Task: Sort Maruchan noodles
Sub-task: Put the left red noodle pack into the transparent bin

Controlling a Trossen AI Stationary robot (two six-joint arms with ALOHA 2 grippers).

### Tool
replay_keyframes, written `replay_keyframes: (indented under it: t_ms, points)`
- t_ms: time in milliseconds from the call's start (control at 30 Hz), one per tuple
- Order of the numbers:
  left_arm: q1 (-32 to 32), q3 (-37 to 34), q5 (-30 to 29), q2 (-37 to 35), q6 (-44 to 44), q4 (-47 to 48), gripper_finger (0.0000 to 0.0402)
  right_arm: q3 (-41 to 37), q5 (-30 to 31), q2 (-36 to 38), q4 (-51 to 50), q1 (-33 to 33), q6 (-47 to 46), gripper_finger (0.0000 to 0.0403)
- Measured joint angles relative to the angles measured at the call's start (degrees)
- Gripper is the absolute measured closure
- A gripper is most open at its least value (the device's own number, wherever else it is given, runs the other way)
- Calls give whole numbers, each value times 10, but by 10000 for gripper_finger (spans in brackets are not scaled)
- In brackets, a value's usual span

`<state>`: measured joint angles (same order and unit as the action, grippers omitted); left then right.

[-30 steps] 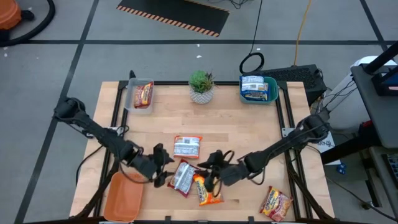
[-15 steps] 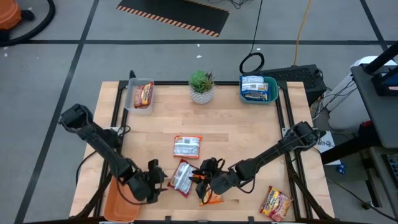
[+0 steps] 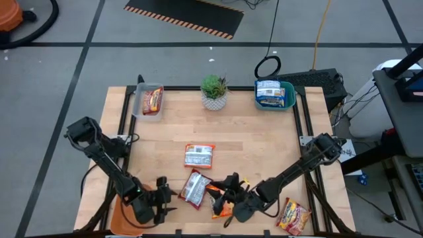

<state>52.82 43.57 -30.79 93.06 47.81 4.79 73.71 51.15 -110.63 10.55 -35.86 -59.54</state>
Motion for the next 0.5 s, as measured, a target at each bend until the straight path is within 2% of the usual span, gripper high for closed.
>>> replay_keyframes:
  t_ms: [133,333,500]
  points:
    - [13,0,-50,0,-4,-3,124,0,28,0,19,-12,5,257]
    - [9,0,-55,8,-11,-2,124,0,43,0,20,-15,7,257]
    - [-6,0,-56,55,-14,-6,124,0,42,0,26,-15,17,257]
